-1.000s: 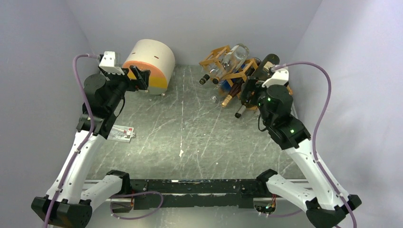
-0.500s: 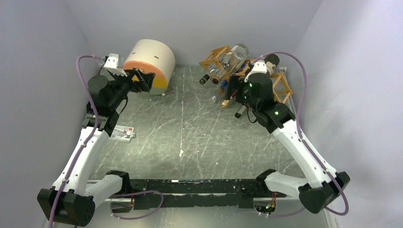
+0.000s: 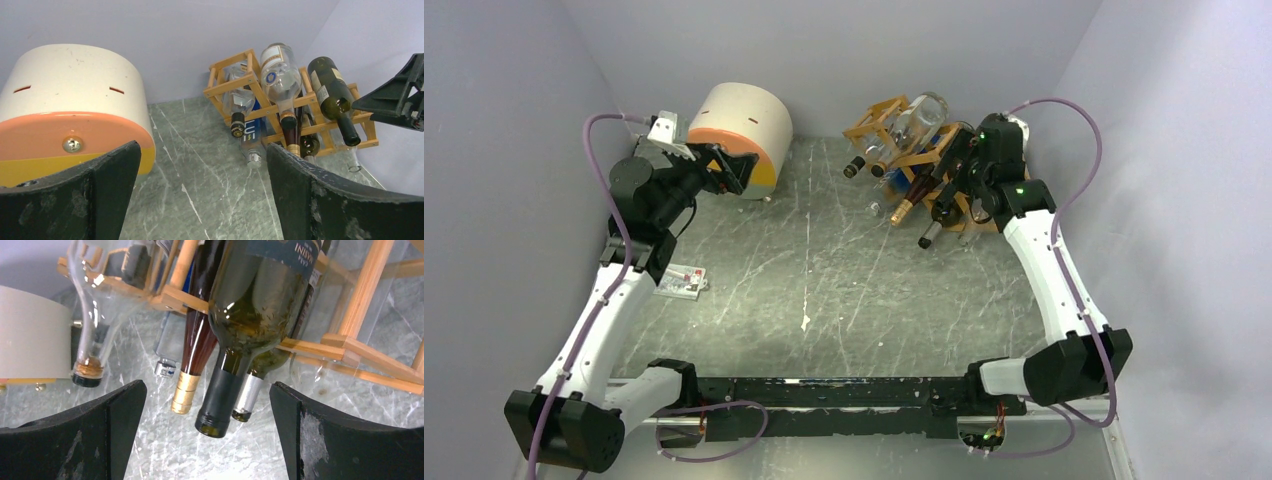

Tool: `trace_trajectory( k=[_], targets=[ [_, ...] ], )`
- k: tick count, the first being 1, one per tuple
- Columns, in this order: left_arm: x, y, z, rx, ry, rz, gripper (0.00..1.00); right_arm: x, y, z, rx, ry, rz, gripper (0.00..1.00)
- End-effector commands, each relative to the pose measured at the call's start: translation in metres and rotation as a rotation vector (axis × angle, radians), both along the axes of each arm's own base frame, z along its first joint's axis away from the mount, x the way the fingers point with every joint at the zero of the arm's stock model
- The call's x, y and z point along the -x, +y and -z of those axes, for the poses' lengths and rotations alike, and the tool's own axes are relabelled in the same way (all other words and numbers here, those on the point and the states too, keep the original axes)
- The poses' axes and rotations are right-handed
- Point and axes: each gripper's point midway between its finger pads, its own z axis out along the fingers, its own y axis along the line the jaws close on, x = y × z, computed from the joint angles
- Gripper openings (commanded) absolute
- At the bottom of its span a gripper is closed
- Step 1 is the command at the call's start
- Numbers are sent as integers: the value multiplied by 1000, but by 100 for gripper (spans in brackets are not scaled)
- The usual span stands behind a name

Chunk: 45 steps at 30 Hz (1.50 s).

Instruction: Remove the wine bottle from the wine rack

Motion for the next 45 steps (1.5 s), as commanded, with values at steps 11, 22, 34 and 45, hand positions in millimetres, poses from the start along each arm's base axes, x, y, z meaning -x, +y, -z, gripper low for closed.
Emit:
trace_trajectory(
  k=[11,22,34,45],
  targets=[
    [1,-16,-1,28,-22,91,99,-11,-1,41,-194,-1,16,87],
    [6,-20,-5,29,-36,100,99,-26,10,48,-353,-78,49,73],
    [11,-22,-10,30,-52,98,99,-34,4,40,-464,-161,152,57],
    [11,-24,-8,38,-46,107,100,-28,6,31,-498,-231,137,29]
  ],
)
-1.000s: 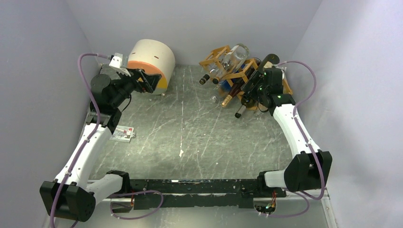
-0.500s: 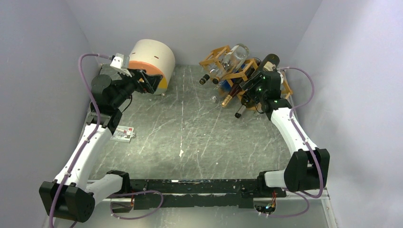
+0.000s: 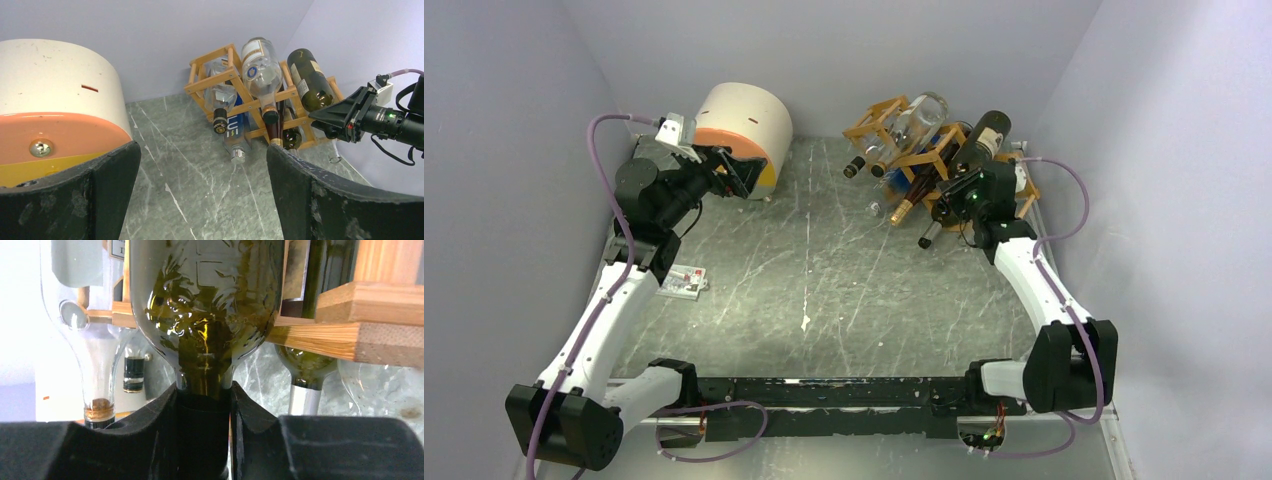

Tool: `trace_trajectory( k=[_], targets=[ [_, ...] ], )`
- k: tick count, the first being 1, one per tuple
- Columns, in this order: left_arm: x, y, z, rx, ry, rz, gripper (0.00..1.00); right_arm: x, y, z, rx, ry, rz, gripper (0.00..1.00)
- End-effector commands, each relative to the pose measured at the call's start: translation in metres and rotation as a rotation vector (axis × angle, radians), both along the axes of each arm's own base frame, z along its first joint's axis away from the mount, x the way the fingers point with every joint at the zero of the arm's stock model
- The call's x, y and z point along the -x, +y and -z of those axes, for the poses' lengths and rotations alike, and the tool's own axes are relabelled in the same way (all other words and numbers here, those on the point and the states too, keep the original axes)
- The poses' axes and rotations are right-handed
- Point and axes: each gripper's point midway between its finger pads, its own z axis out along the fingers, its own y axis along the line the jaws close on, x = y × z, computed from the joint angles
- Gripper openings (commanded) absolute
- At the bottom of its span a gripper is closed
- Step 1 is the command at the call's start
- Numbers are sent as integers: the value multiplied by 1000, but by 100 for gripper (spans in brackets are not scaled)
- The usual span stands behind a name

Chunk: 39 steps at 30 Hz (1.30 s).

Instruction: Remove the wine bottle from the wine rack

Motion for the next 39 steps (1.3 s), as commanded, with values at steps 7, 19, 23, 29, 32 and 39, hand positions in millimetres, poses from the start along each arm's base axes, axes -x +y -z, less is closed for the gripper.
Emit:
trace_trajectory(
  k=[7,19,23,29,32,39],
  targets=[
    [6,-5,-12,15,-54,28,100,1,1,-69,-25,-240,-18,4],
    [5,-10,-8,20,-37,55,100,27,-3,-118,33,-380,-36,0],
    [3,-13,-5,22,-21,71,100,40,-2,-130,45,-407,-55,0],
    [3,-16,-3,20,-19,94,99,65,7,-144,50,-408,-127,0],
    [3,-21,-1,38,3,123,100,85,16,-155,77,-416,-210,0],
    [4,-36,7,60,48,221,100,137,38,-156,140,-370,-431,0]
  ],
)
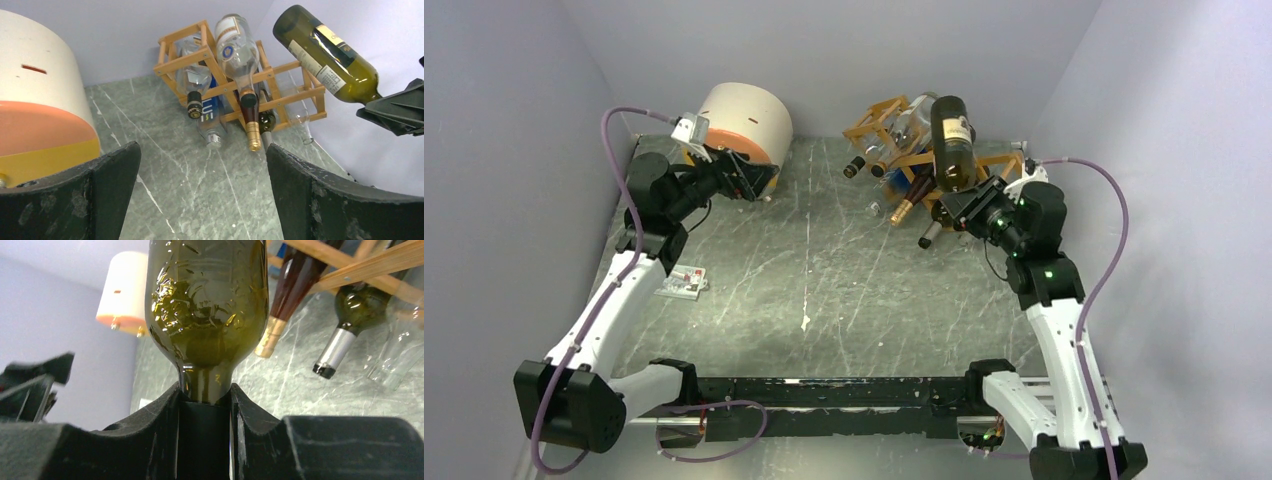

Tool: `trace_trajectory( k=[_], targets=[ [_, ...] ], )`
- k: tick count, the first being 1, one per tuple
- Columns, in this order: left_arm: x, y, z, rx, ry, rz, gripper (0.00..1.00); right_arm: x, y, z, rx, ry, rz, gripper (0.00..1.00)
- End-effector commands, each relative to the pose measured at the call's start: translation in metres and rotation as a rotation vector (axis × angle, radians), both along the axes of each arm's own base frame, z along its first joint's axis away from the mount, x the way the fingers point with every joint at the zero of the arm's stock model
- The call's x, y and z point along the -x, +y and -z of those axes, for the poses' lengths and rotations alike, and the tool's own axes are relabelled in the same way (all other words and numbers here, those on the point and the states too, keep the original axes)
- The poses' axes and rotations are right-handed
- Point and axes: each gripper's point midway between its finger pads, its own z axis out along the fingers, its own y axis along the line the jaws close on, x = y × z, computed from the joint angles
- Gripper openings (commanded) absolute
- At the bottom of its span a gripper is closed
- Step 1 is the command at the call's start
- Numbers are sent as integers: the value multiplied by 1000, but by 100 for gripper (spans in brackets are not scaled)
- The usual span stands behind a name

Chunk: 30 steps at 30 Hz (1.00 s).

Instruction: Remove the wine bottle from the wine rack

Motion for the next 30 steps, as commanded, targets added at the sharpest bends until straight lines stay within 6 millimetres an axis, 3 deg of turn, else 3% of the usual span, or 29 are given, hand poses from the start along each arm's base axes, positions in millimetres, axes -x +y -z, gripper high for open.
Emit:
trace_trajectory(
  k=[1,7,12,17,23,30],
  targets=[
    [7,-17,-11,35,-21,112,100,41,19,-59,59,-195,-189,0],
    [24,-36,-12,74,-43,272,98,80,47,-69,52,-199,-421,0],
    [51,-56,-21,59,-85,370,96,93,61,-60,42,-143,-568,0],
    [77,-53,-6,66,14,370,98,93,78,-30,5,-6,-702,0],
    [92,-44,25,-5,137,309,99,70,97,15,-7,102,-750,0],
    [95,-77,62,-61,220,402,100,59,137,70,50,197,-814,0]
  ],
)
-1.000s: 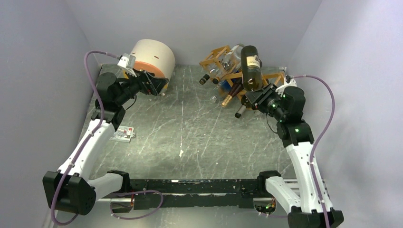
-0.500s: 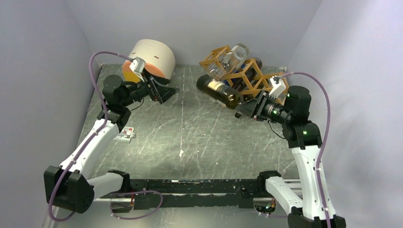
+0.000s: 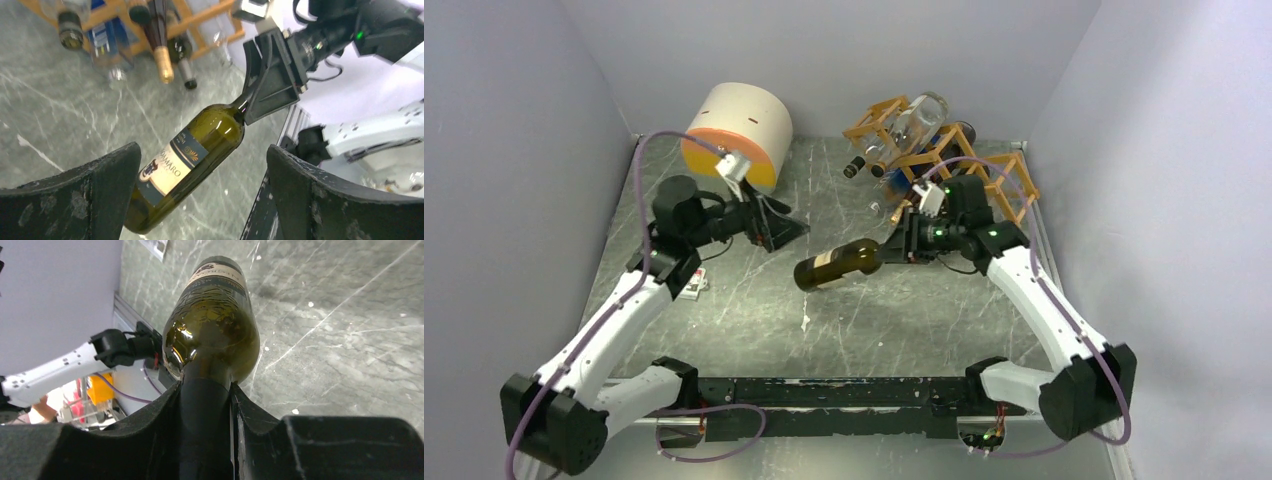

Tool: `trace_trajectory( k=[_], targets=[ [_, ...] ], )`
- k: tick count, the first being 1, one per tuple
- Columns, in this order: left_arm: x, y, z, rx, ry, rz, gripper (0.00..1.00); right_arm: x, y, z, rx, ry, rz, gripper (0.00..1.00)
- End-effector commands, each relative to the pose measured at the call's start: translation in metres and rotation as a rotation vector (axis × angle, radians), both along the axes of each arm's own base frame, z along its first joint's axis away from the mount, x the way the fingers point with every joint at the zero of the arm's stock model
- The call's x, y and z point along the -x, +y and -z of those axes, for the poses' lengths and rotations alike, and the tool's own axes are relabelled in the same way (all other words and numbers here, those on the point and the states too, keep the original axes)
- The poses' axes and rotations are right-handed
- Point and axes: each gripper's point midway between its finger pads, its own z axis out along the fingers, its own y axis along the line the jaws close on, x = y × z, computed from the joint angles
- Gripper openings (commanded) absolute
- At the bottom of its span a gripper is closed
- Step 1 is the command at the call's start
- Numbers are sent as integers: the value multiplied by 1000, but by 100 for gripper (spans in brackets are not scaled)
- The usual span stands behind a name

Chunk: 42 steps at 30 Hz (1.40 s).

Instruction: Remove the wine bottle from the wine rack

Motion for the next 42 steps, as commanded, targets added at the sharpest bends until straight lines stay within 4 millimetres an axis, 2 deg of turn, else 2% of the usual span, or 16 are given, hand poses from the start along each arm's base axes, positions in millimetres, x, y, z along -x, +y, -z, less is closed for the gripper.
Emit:
trace_trajectory(
  k=[1,6,8,10,11,13,18,23,28,30,33,34,35,38,40,42],
  targets=[
    [-2,-27,41,-116,52,67,98,-14,27,-4,-41,-98,-77,0],
    [-9,-68,79,-341,9,145,93,-6,31,6,-11,-73,-124,0],
    [-4,-85,86,-395,-27,199,94,-3,32,7,6,-70,-141,0],
    [7,-101,93,-414,-101,274,100,1,33,9,25,-67,-156,0],
    [16,-111,95,-419,-135,317,100,3,34,9,27,-69,-163,0],
    [22,-121,96,-438,-204,325,99,7,36,10,26,-75,-175,0],
    [23,-134,103,-520,-331,294,99,15,35,9,20,-77,-182,0],
    [26,-143,133,-671,-349,325,99,19,33,4,23,-95,-185,0],
    [14,-140,152,-757,-363,260,98,24,32,3,16,-99,-184,0],
    [12,-140,154,-760,-366,253,92,26,31,3,16,-99,-183,0],
    [10,-141,151,-755,-365,238,75,27,29,4,25,-101,-172,0],
    [10,-141,149,-751,-365,228,69,27,28,4,29,-103,-168,3],
    [9,-140,146,-744,-365,215,62,27,27,4,36,-105,-161,11],
    [8,-136,133,-695,-377,162,49,22,21,-3,63,-133,-123,43],
    [8,-130,122,-664,-387,123,39,18,17,-15,68,-175,-90,63],
    [6,-124,116,-643,-387,81,30,14,14,-31,67,-220,-55,78]
  ],
)
